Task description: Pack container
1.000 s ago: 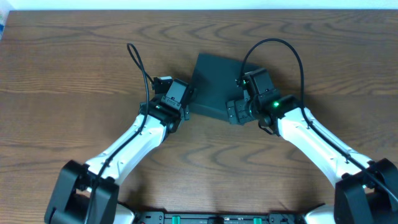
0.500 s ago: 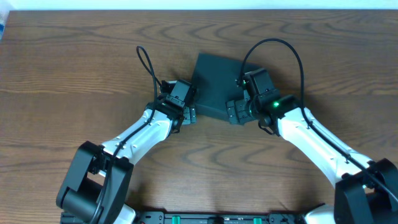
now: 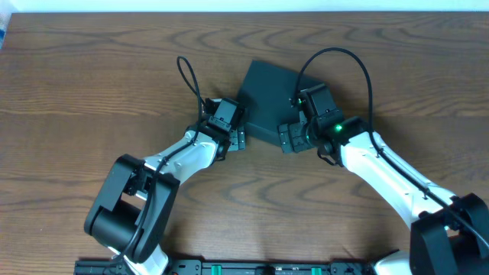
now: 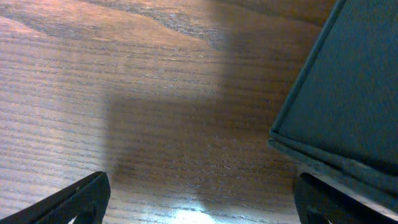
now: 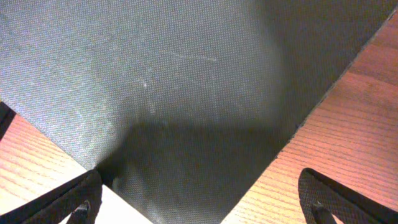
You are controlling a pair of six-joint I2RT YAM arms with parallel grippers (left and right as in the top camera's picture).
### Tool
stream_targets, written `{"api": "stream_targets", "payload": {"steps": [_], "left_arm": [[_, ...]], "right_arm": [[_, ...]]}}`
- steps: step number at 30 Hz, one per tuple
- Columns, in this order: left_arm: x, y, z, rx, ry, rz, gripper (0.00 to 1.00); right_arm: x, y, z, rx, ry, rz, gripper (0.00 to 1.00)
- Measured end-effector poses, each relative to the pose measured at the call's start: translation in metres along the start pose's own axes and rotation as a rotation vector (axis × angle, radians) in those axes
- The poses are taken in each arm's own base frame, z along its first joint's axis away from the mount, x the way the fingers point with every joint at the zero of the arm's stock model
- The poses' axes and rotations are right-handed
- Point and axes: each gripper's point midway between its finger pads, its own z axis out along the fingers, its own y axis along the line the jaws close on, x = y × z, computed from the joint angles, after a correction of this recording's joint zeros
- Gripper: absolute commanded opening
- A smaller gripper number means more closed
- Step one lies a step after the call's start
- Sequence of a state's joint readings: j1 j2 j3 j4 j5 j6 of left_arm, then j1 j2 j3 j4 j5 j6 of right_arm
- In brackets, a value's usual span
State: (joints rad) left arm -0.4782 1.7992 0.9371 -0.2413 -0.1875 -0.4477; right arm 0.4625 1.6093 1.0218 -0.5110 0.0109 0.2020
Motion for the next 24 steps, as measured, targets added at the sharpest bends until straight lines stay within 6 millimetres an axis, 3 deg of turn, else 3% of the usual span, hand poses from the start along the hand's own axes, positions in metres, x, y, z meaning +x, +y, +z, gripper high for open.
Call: {"api": "stream_targets", "payload": {"steps": [7,10,17,21,24], "left_arm": [[0.002,0.004,-0.005,-0.014,0.009,0.003,0.95],[-0.003,0.007,-0.026,-0.003,-0.006,-0.001,0.96],[-0.04,0.0,-0.093,0.124,-0.17,0.001,0.96],[-0.053,0.007,-0.105,0.136,-0.209,-0.01,0.96],[-0.071,0.016,-0.107,0.134,-0.241,-0.044,0.95]], "right_arm": [[0.0,0.0,0.0,0.0,0.001,-0.001,0.99],[0.0,0.0,0.0,0.0,0.001,-0.001,0.99],[0.002,-0.001,-0.003,0.006,0.007,0.024,0.99],[-0.01,-0.002,-0.027,0.01,-0.064,0.038,0.99],[-0.027,-0.005,-0.069,-0.002,-0.18,0.059,0.99]]}}
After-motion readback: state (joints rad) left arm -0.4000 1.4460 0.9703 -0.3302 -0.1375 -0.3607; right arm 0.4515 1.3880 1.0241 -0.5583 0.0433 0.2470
